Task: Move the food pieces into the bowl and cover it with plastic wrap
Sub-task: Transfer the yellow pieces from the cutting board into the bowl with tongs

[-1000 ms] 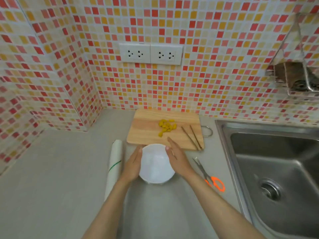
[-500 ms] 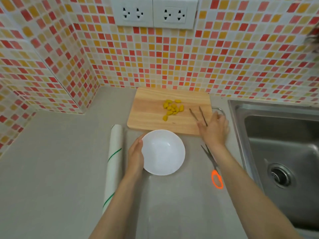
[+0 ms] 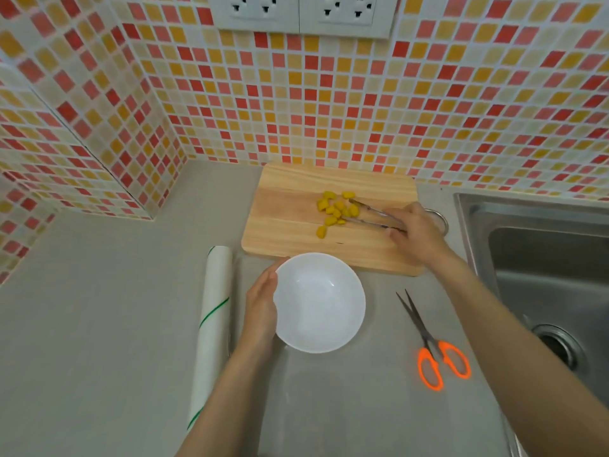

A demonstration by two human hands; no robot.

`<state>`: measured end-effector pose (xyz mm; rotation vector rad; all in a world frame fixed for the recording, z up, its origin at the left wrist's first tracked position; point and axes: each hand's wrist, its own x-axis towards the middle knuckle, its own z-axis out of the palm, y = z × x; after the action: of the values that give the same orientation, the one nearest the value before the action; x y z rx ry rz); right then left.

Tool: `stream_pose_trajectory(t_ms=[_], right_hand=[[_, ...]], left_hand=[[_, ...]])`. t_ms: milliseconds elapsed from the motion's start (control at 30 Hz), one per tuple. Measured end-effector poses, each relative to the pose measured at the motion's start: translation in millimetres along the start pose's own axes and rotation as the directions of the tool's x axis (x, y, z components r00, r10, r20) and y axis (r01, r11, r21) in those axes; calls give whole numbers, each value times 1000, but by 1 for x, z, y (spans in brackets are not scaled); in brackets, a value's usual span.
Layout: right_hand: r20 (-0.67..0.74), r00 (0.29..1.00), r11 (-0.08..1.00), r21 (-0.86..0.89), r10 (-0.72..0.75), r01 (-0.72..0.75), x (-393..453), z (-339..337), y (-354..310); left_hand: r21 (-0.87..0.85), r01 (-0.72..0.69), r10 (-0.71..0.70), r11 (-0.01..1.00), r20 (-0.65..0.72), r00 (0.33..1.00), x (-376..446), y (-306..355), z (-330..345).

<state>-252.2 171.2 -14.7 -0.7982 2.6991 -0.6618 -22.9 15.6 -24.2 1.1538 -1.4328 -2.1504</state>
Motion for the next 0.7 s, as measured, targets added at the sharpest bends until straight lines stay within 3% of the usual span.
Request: stream_pose_trajectory(t_ms=[167,400,533,700], right_hand=[[14,998,998,-6,-69,69,10,3,-7],[-121,989,984,144,-85,102,-14,6,-5],[-189,963,941,242,-193,236,-55,-7,-22],[18,930,921,141,-368,362,-112,-15,-39]], left_hand=[[-2,0,0,1000,3,1000,2,-4,-2],[12,-39,39,999,25,999,0,-3,-2],[2,-43,43,999,12,999,-3,-1,1],[14,-34,34,999,16,999,-7,1,1]])
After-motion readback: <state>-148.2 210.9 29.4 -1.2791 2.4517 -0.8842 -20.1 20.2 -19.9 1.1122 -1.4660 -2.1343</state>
